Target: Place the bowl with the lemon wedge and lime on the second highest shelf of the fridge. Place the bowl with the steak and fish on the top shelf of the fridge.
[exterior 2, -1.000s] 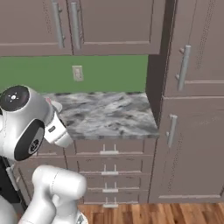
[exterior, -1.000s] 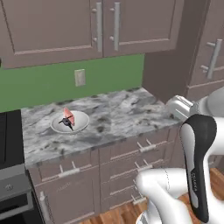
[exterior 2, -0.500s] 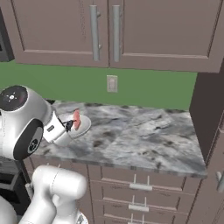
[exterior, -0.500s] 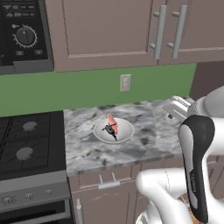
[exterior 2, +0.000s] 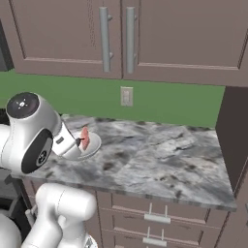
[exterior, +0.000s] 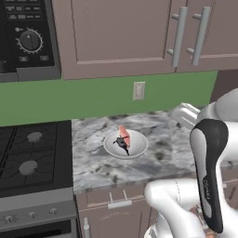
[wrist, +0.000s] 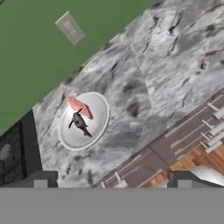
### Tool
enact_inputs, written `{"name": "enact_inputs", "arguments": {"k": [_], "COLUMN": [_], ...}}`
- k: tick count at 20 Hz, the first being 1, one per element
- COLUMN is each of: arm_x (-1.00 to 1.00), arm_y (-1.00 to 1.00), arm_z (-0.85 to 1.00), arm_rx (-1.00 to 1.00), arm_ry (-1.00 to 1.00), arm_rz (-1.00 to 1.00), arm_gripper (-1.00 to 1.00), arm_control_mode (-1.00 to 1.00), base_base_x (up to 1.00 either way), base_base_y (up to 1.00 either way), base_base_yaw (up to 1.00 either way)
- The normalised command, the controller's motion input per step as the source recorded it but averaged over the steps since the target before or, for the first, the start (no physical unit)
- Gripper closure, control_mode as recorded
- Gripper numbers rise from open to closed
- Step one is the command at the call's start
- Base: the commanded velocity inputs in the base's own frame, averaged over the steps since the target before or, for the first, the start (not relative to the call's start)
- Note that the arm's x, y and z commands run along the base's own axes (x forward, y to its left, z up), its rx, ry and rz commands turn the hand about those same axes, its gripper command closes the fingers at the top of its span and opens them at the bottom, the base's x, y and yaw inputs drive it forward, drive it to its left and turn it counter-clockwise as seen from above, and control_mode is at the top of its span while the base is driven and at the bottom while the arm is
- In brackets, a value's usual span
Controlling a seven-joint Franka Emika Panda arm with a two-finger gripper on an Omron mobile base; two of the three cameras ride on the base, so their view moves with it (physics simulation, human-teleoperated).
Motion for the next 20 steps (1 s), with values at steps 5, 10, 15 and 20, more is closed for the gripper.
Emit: {"name": "enact_inputs", "arguments": {"k": [5, 10, 15, 20], "arm_x": [0.65, 0.74, 0.21, 0.41], "arm_y": [0.14, 0.12, 0.0, 0.05], "arm_z": [-0.86, -0.53, -0.74, -0.41], "arm_rx": [0.0, 0.0, 0.0, 0.0], "arm_ry": [0.29, 0.26, 0.07, 0.0], "arm_rz": [0.03, 0.0, 0.09, 0.13], "arm_gripper": [-1.0, -1.0, -1.0, -1.0], "arm_control_mode": [-1.0, -1.0, -1.0, -1.0], "base_base_x": [0.0, 0.0, 0.0, 0.0], "base_base_y": [0.0, 0.0, 0.0, 0.0], "base_base_yaw": [0.0, 0.0, 0.0, 0.0]}}
